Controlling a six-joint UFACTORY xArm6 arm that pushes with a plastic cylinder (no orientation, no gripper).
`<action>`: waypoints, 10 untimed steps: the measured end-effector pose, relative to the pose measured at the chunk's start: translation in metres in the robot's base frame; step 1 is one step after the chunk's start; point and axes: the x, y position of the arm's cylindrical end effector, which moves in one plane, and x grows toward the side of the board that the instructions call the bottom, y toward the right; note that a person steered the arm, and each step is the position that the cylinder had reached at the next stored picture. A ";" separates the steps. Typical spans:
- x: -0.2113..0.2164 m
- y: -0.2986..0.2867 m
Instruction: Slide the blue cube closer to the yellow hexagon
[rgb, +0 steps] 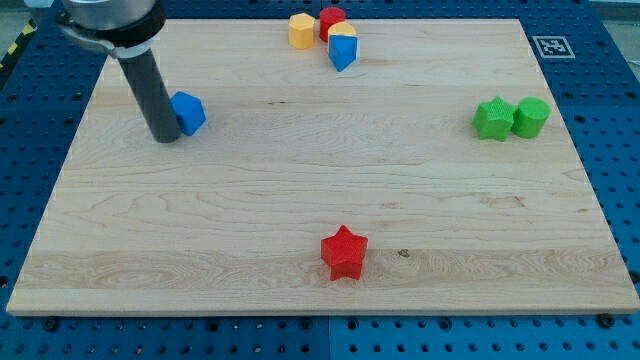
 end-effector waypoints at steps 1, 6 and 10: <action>-0.015 0.017; -0.138 0.060; -0.149 0.116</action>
